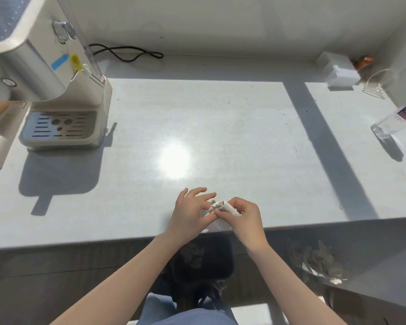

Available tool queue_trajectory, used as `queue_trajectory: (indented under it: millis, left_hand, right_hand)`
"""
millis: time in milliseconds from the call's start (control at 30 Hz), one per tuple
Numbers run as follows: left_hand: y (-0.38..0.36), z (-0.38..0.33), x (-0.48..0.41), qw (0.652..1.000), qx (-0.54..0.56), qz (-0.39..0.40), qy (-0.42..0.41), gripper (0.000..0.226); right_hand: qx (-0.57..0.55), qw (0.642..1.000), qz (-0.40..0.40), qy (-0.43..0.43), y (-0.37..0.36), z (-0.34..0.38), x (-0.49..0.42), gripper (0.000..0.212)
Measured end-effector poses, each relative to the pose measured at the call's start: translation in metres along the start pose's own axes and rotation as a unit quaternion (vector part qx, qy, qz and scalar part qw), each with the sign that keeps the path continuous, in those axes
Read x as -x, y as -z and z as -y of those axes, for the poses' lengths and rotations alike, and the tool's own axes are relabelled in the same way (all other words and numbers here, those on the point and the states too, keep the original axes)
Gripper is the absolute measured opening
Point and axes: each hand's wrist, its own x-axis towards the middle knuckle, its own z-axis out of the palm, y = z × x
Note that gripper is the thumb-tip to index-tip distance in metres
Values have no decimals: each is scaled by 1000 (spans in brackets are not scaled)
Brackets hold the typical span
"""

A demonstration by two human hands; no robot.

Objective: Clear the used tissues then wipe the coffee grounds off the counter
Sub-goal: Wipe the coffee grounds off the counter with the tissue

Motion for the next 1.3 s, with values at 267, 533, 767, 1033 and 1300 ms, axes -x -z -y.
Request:
queue_trajectory:
  millis: [267, 533, 767, 1033, 1300]
  left_hand:
    - [9, -7, -14, 998, 48, 38, 22, 21]
    - [9, -3, -14, 964, 233, 117, 59, 15]
    - [6, 6, -26, 996, 49, 69, 19, 31]
    - [57, 88, -48, 978, -184, -86, 39, 47]
    - [55, 121, -47, 965, -253, -48, 50, 55]
  right_hand:
    - [-99, 992, 68, -38, 21, 2, -9, 13]
    - [-169, 983, 72, -26, 23, -2, -10, 7]
    - [-168, 985, 27, -39, 21, -2, -16, 7]
    - [287, 934, -189, 100, 119, -7, -50, 25]
    - [363, 920, -105, 104, 70, -39, -70, 25]
